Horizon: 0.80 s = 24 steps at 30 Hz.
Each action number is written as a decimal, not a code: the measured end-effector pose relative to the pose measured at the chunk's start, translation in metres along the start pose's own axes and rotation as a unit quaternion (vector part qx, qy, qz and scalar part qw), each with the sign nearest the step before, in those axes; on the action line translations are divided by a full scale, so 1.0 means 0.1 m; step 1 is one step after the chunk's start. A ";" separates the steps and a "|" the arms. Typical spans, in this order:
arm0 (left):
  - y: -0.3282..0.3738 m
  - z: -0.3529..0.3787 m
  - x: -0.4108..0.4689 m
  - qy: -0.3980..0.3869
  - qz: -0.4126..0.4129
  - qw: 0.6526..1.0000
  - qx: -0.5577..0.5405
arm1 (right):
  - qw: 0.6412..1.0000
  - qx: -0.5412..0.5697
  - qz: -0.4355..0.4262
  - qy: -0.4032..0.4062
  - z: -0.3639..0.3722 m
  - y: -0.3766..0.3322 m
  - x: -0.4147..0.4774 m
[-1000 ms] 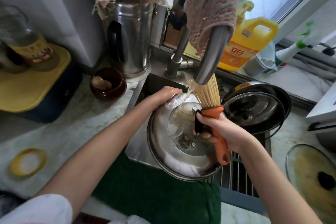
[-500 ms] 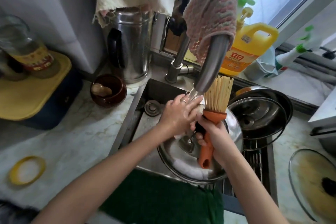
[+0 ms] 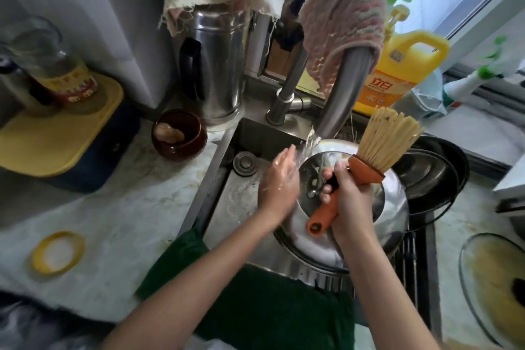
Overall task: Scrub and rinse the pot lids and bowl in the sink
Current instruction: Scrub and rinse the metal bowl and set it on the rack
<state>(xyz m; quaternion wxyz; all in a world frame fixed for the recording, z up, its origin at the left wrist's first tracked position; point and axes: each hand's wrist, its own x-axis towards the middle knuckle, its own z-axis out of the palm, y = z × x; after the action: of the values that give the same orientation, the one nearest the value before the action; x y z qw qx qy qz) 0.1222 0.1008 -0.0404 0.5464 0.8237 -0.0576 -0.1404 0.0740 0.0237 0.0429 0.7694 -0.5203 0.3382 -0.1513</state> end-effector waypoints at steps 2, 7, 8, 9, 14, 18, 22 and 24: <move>0.02 0.07 -0.40 0.010 0.094 0.994 0.060 | 1.000 -0.011 -0.010 0.006 0.02 0.00 0.01; -0.10 -0.12 0.09 0.017 0.086 0.996 -0.002 | 0.999 0.033 0.018 0.005 0.05 0.03 0.02; -0.10 -0.13 0.12 0.016 0.067 0.997 -0.019 | 0.999 0.049 0.019 0.010 0.06 0.03 0.03; -0.09 -0.11 0.10 0.002 0.054 0.998 -0.019 | 0.998 0.054 0.017 0.017 0.08 0.02 0.06; -0.30 -0.39 -0.30 -0.170 0.034 0.981 -0.091 | 1.000 0.007 0.019 0.002 0.02 0.05 0.07; -0.34 -0.77 -0.33 -0.136 -0.005 0.984 -0.117 | 0.997 -0.024 0.057 -0.054 -0.27 0.05 0.01; -0.33 -0.86 -0.23 -0.153 -0.195 0.956 -0.155 | 0.987 -0.036 0.114 -0.110 -0.61 -0.14 -0.02; -0.39 -0.79 -0.19 -0.192 -0.317 0.905 -0.210 | 0.975 0.017 0.162 -0.151 -0.82 -0.22 0.00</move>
<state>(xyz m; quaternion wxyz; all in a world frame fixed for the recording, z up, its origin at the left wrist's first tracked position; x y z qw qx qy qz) 0.1252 0.1908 -0.0440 0.6117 0.6215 0.1336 -0.4709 0.0212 -0.0429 0.0443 0.8346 -0.4622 0.2955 0.0503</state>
